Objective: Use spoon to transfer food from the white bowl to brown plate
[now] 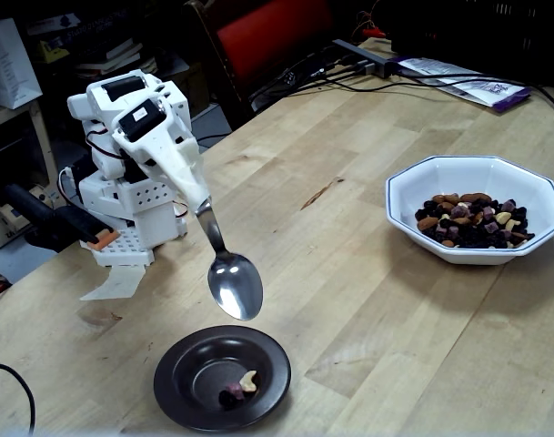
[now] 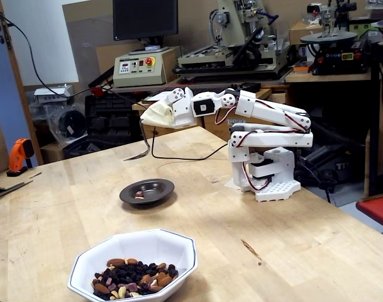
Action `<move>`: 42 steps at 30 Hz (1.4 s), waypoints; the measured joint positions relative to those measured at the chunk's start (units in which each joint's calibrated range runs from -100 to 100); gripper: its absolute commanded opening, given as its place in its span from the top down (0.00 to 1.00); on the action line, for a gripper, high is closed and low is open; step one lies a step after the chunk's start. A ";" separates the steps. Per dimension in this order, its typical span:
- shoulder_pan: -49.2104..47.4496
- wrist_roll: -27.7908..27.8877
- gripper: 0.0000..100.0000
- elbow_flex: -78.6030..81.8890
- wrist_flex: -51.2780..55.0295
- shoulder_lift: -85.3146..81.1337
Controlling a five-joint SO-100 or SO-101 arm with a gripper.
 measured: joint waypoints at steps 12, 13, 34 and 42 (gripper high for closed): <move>0.00 0.00 0.95 0.00 3.77 0.00; 0.00 0.00 0.95 0.00 4.66 0.00; -0.15 0.00 0.95 0.00 9.39 0.00; -0.66 0.00 0.95 0.51 9.39 0.00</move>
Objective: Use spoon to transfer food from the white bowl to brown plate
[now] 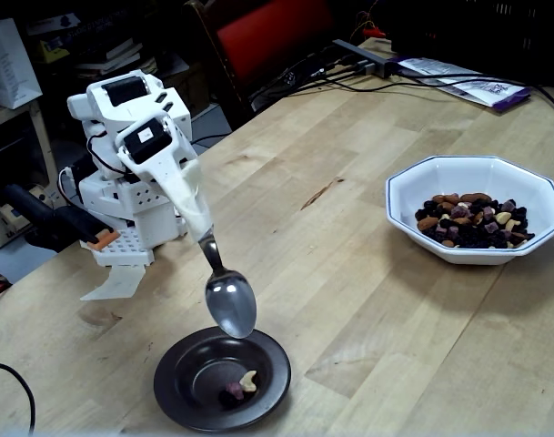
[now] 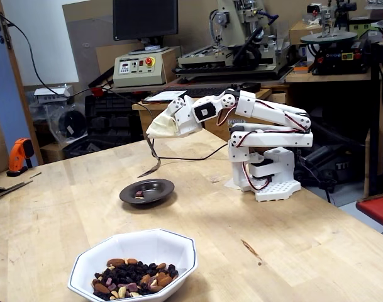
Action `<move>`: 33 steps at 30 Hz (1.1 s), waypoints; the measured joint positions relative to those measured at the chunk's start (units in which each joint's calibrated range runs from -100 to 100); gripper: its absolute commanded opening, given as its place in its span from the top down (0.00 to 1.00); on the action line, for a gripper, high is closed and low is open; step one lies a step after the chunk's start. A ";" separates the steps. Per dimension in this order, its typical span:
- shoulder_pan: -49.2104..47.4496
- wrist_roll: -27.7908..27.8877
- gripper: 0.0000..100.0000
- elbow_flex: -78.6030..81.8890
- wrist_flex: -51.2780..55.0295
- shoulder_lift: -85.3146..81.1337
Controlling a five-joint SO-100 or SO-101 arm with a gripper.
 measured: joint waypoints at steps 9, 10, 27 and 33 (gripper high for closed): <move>-4.31 1.12 0.95 0.84 0.00 0.00; -4.89 1.76 0.95 0.84 0.00 0.00; -15.11 7.23 0.95 0.84 -7.07 0.00; -15.04 7.23 0.95 0.84 -7.07 0.00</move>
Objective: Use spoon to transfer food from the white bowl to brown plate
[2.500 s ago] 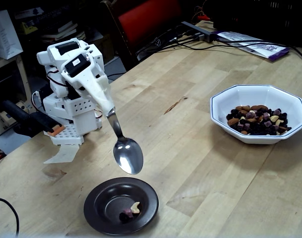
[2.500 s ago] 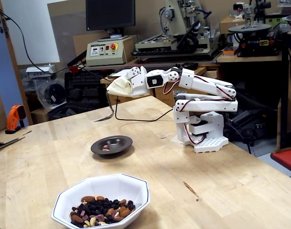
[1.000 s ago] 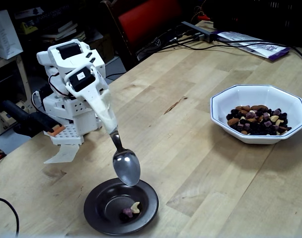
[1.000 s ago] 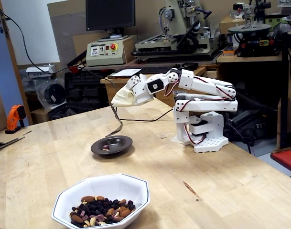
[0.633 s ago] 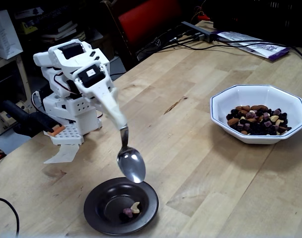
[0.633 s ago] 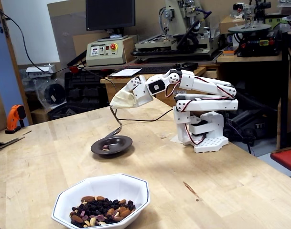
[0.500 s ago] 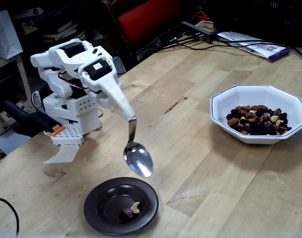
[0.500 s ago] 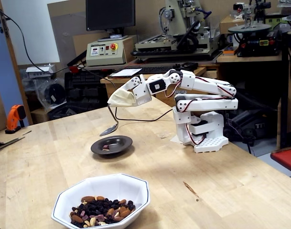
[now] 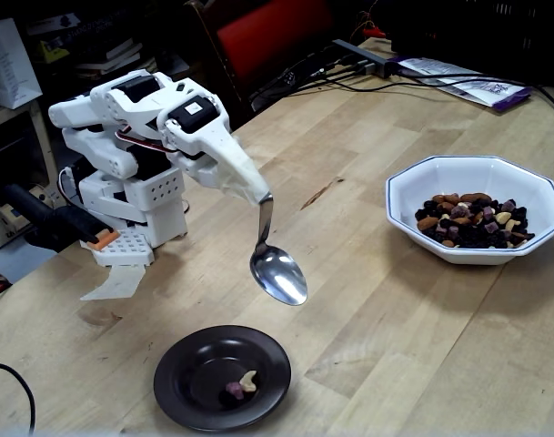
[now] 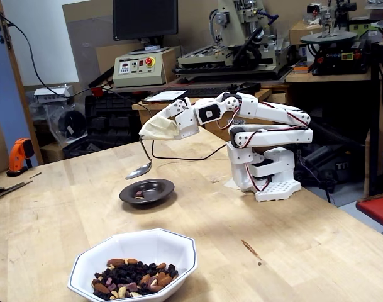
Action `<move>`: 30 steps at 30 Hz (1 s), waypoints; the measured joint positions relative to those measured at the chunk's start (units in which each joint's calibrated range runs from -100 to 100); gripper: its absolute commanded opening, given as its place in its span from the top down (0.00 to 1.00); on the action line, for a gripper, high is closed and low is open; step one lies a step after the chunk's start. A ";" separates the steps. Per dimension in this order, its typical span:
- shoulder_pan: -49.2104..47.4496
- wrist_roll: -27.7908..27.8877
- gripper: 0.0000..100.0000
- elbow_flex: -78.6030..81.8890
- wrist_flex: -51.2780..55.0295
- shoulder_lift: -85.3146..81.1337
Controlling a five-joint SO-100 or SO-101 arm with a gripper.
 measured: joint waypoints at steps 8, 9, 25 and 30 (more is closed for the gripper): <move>-0.07 0.15 0.95 6.48 -0.40 -0.09; -0.07 0.15 0.95 6.99 -0.40 -0.09; -5.69 -1.76 0.95 7.49 -0.40 -0.09; -7.74 -2.05 0.95 7.49 -0.40 -0.09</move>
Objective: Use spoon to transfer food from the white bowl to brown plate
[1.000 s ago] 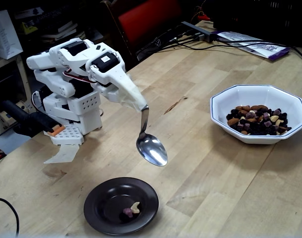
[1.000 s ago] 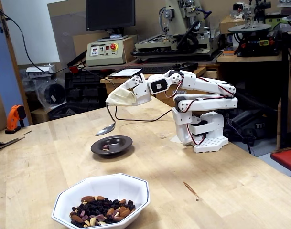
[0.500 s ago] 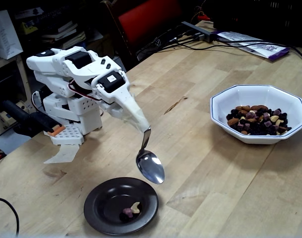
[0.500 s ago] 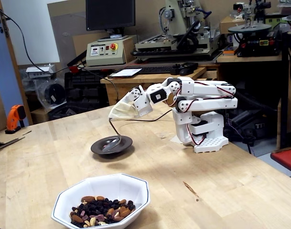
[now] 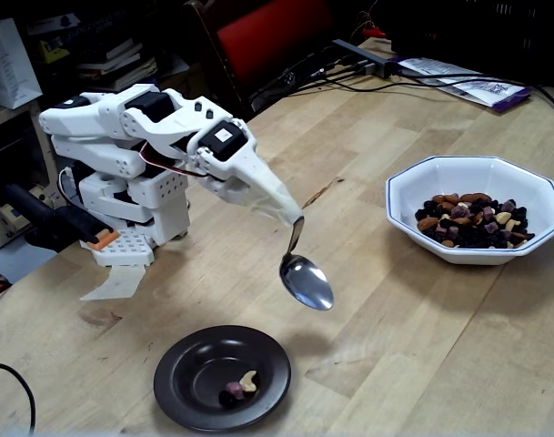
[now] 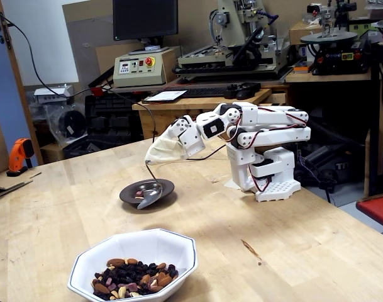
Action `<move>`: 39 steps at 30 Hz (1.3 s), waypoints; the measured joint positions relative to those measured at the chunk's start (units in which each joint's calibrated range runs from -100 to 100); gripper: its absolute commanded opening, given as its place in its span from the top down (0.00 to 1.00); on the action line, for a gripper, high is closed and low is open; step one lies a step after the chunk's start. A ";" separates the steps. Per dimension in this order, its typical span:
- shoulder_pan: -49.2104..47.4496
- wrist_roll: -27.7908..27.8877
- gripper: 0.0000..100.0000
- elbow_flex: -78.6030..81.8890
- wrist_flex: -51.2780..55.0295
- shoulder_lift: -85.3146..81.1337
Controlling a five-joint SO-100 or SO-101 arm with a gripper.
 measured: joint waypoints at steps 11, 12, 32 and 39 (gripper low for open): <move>-0.36 0.00 0.95 -2.53 0.00 0.00; -0.36 0.00 0.95 -3.20 0.00 0.00; -6.57 0.00 0.95 -3.20 -0.48 -0.09; -6.57 0.00 0.95 -2.86 -4.01 -0.09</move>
